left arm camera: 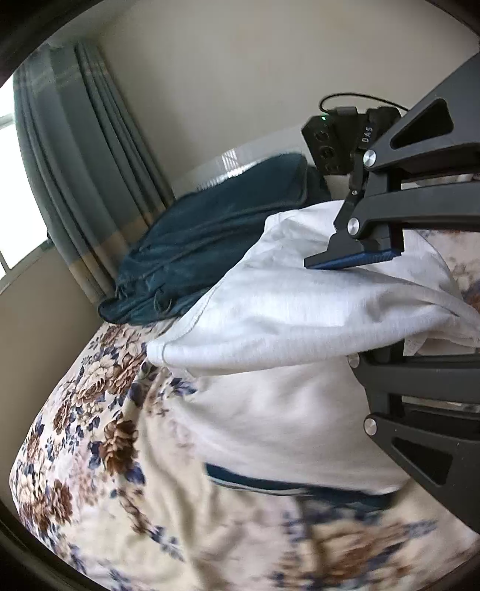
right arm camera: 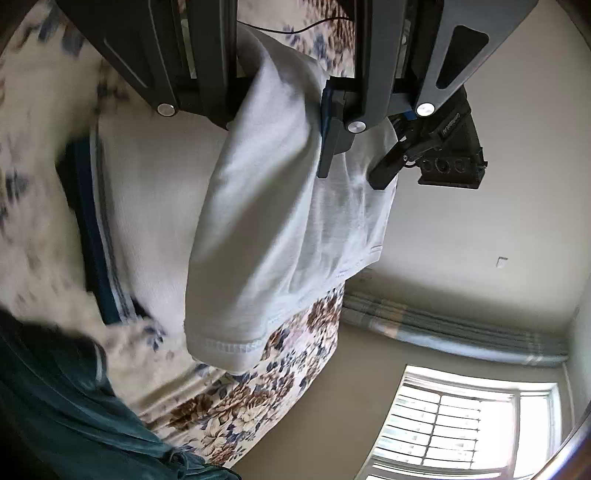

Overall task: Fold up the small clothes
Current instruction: 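Lift the folded shirt with both tools and carry it to the clothes stack, then lower the folded shirt onto the stack and open both tools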

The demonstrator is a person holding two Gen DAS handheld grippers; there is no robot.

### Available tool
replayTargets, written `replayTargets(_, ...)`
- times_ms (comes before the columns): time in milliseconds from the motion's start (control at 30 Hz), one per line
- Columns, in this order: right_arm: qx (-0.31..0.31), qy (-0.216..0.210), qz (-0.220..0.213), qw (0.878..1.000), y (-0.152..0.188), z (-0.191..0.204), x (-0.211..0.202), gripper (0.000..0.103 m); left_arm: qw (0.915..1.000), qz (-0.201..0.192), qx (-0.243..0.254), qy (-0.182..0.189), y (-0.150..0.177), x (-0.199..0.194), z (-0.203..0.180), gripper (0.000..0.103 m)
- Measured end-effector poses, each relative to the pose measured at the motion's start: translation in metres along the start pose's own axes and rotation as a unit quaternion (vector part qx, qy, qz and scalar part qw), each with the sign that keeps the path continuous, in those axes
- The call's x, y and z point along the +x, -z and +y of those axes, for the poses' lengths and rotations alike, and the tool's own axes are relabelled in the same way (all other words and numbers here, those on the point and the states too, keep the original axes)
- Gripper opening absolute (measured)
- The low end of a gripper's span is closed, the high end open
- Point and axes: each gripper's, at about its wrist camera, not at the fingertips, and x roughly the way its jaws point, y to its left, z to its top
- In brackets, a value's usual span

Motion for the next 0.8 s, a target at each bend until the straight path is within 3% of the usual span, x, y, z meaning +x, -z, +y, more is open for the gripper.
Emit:
replayTargets(100, 0.016, 0.018, 0.007, 1.000, -0.032, -0.016, 0.024, 0.022, 0.9995, 0.022, -0.007, -0.022, -0.022, 0.029, 0.026, 0.021)
replayTargets(233, 0.024, 0.060, 0.024, 0.998, -0.044, -0.034, 0.045, 0.025, 0.9962, 0.056, -0.007, -0.066, -0.028, 0.054, 0.049, 0.021)
replayTargets(300, 0.030, 0.076, 0.028, 0.996, -0.047, -0.039, 0.045, 0.025, 0.9950, 0.066, -0.016, -0.074, -0.028, 0.056, 0.056, 0.026)
replayTargets(367, 0.021, 0.096, 0.027, 0.995, -0.045, -0.040, 0.041, 0.032, 0.9949, 0.066, -0.017, -0.075, -0.026, 0.052, 0.055, 0.027)
replayTargets(433, 0.002, 0.139, 0.022, 0.990, -0.039, -0.036, 0.029, 0.049, 0.9932, 0.063, -0.009, -0.098, -0.023, 0.046, 0.049, 0.027)
replayTargets(467, -0.010, 0.166, 0.016, 0.986, -0.037, -0.034, 0.025, 0.051, 0.9923, 0.061, -0.004, -0.107, -0.021, 0.042, 0.046, 0.027)
replayTargets(567, -0.040, 0.263, 0.000, 0.964, -0.028, -0.023, 0.011, 0.064, 0.9864, 0.056, 0.013, -0.154, -0.014, 0.033, 0.034, 0.027)
replayTargets(667, -0.082, 0.350, -0.028, 0.933, -0.015, -0.004, -0.001, 0.078, 0.9700, 0.045, 0.036, -0.236, -0.005, 0.024, 0.018, 0.035)
replayTargets(733, -0.106, 0.395, -0.038, 0.912, -0.002, 0.009, -0.006, 0.097, 0.9552, 0.042, 0.048, -0.289, 0.005, 0.019, 0.006, 0.048)
replayTargets(800, -0.127, 0.429, -0.043, 0.893, 0.011, 0.021, -0.007, 0.099, 0.9410, 0.036, 0.066, -0.330, 0.015, 0.016, -0.004, 0.079)
